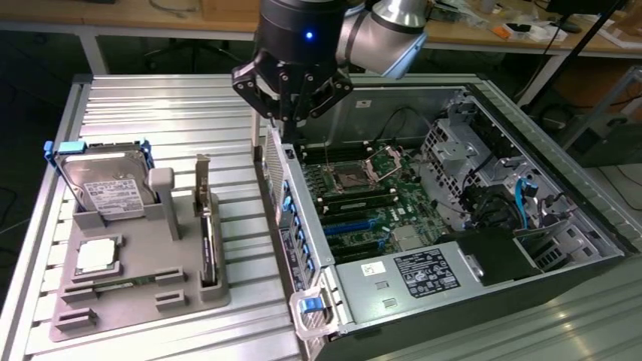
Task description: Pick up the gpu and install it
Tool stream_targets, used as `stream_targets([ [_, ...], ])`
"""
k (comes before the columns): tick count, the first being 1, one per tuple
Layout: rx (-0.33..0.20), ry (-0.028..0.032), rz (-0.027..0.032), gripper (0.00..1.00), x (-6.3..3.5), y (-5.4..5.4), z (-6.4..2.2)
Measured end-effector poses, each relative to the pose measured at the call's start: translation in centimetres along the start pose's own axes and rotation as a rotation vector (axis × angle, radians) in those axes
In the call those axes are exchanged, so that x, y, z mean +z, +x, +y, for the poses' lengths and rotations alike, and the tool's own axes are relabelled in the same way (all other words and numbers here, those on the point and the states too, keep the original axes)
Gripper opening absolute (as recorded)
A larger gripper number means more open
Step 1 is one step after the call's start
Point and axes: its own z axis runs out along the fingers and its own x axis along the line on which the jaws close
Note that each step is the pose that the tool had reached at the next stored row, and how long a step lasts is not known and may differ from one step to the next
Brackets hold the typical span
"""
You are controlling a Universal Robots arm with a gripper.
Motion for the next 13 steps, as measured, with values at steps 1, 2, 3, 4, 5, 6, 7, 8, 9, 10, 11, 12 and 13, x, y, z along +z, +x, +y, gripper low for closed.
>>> stream_targets([
  [1,0.000,0.0001,0.0000,0.11,-0.01,0.07,-0.03],
  [2,0.000,0.0001,0.0001,0.11,-0.01,0.14,-0.05],
  [3,0.000,0.0001,0.0001,0.11,-0.01,0.20,-0.08],
  [4,0.000,0.0001,0.0000,0.11,-0.01,0.28,-0.11],
  [5,0.000,0.0001,0.0000,0.11,-0.02,0.36,-0.14],
  [6,0.000,0.0000,0.0000,0.11,-0.02,0.43,-0.16],
  [7,0.000,0.0001,0.0001,0.11,-0.03,0.51,-0.19],
  [8,0.000,0.0001,0.0001,0.11,-0.03,0.58,-0.21],
  [9,0.000,0.0000,0.0000,0.11,-0.03,0.66,-0.23],
  [10,0.000,0.0001,0.0001,0.11,-0.03,0.75,-0.25],
  [11,0.000,0.0000,0.0000,0.11,-0.03,0.85,-0.27],
  [12,0.000,0.0001,0.0001,0.11,-0.04,0.95,-0.30],
  [13,0.000,0.0001,0.0000,0.11,-0.04,1.05,-0.32],
])
